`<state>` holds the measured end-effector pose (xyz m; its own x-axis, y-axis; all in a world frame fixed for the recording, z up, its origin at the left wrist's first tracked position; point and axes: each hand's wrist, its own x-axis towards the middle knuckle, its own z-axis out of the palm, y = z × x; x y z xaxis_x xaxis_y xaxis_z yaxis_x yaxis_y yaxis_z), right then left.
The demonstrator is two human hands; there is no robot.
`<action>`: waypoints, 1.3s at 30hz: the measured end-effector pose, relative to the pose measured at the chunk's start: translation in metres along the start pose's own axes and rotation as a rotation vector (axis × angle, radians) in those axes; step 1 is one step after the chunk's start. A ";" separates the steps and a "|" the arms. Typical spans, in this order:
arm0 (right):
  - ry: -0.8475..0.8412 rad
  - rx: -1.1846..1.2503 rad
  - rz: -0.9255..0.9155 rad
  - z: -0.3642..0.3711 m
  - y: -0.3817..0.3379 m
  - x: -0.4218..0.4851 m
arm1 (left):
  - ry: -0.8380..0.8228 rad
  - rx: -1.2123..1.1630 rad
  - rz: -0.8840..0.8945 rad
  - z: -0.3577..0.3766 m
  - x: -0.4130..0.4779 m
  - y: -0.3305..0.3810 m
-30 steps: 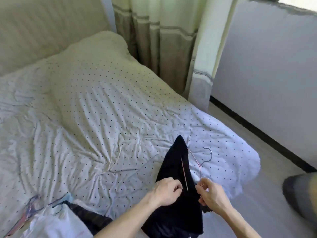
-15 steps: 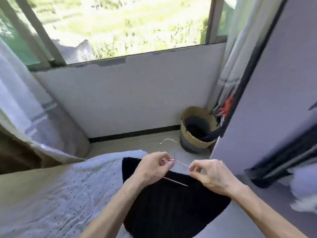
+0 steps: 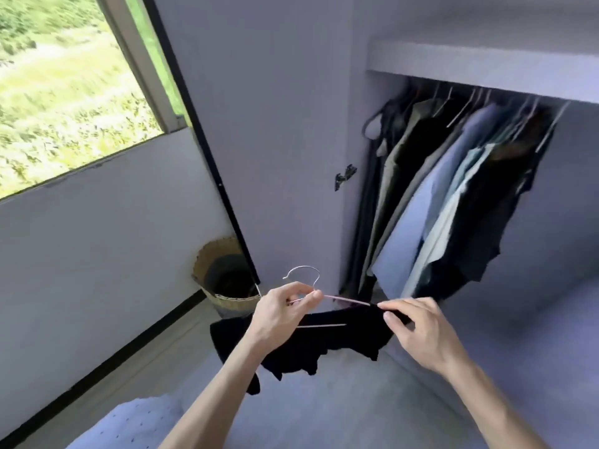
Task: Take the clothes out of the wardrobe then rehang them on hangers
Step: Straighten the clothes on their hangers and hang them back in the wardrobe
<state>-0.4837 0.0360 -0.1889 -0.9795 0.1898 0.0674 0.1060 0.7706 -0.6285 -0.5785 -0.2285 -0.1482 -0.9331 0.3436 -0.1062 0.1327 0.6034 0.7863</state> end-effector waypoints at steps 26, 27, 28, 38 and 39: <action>-0.041 1.020 0.740 -0.004 0.015 -0.133 | -0.823 0.240 0.383 0.159 0.109 0.097; -0.001 1.042 0.757 -0.001 0.016 -0.135 | -0.849 0.274 0.394 0.162 0.110 0.102; 0.046 1.070 0.778 0.002 0.019 -0.136 | -0.870 0.325 0.407 0.164 0.113 0.108; 0.391 1.128 0.774 -0.037 0.054 -0.092 | -0.483 0.513 0.801 0.144 0.180 0.186; 0.399 1.104 0.760 -0.047 0.060 -0.080 | -0.391 0.522 0.855 0.141 0.192 0.197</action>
<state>-0.3910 0.0956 -0.1958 -0.6097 0.6418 -0.4651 0.2114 -0.4338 -0.8758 -0.6842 0.0577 -0.0991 -0.3037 0.9480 0.0952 0.9035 0.2548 0.3447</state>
